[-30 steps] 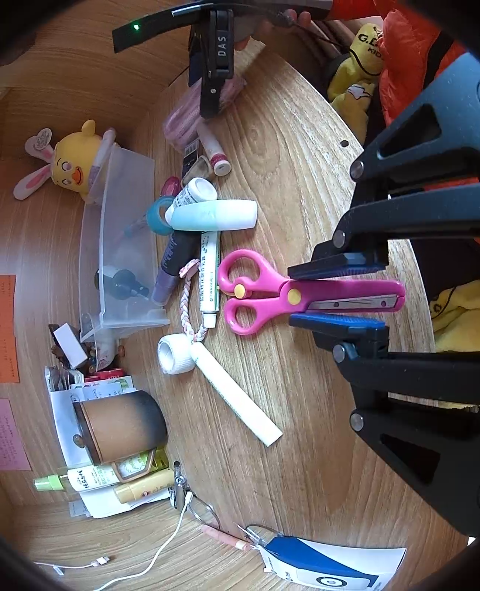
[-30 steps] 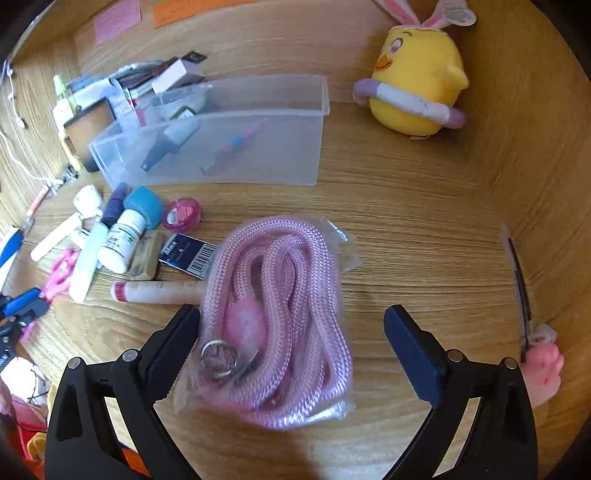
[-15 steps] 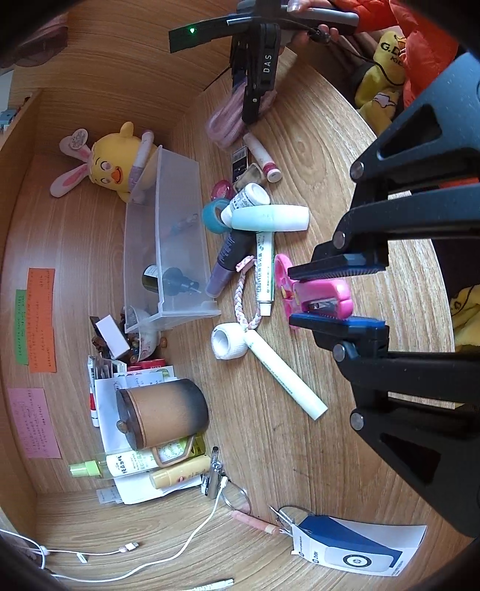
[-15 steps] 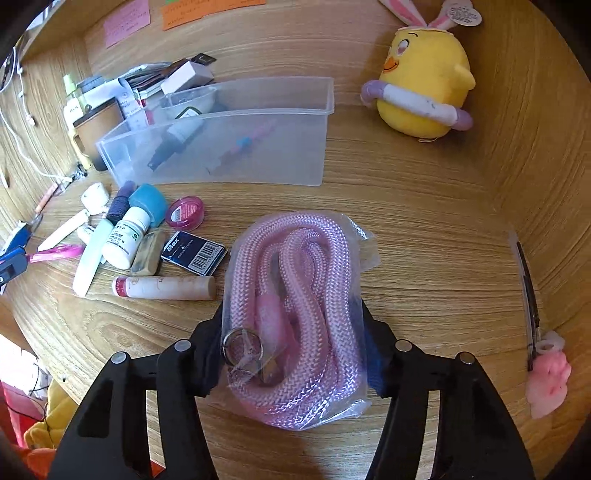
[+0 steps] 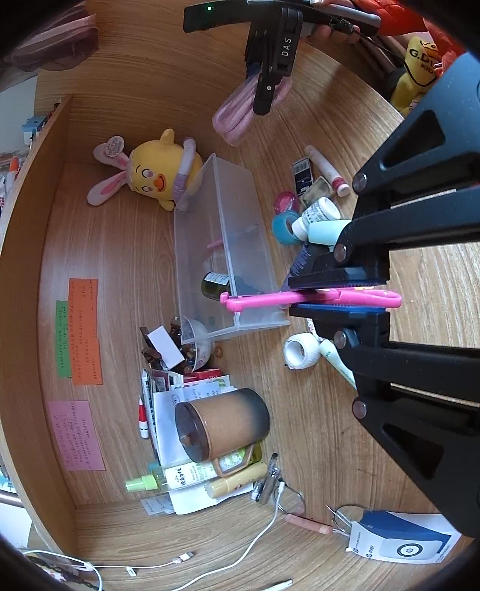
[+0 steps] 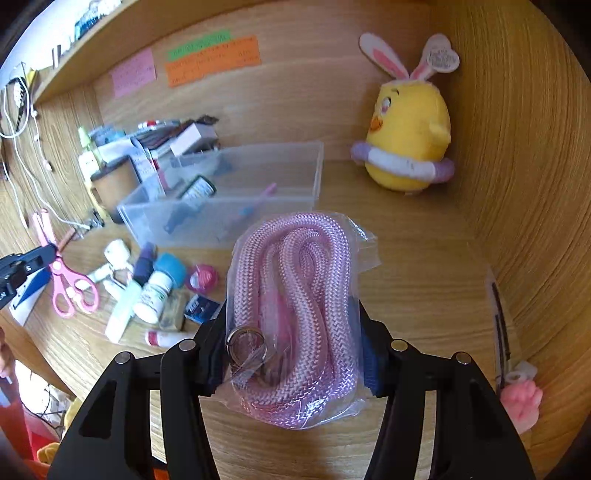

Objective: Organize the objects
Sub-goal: 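Lower the pink rope with the right gripper while the left lowers the scissors into the clear box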

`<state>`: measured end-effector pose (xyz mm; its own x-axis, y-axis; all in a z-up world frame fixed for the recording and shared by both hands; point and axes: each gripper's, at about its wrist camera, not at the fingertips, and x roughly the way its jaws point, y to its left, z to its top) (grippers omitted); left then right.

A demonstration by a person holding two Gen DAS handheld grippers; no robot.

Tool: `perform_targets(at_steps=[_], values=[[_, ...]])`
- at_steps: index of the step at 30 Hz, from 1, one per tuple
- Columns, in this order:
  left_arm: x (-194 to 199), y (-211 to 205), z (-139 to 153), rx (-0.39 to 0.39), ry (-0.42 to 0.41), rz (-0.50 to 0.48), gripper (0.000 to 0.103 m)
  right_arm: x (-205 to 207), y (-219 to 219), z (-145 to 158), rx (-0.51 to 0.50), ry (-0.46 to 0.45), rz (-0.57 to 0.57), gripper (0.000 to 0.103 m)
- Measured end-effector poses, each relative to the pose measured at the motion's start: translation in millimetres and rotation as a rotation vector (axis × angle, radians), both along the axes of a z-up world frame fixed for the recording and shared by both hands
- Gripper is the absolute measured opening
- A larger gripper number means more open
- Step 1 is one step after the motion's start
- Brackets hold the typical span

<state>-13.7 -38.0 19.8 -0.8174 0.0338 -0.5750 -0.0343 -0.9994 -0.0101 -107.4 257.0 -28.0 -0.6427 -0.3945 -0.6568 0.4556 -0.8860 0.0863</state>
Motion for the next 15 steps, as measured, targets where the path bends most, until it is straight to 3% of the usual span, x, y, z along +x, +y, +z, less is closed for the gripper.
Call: perform_targets(at_steps=[15], values=[[-44.3,-18.0,50.9,0.055,0.101,0.025,0.006,-28.9,-43.1,50.5,-0.058,0.139,0.067,0.053]])
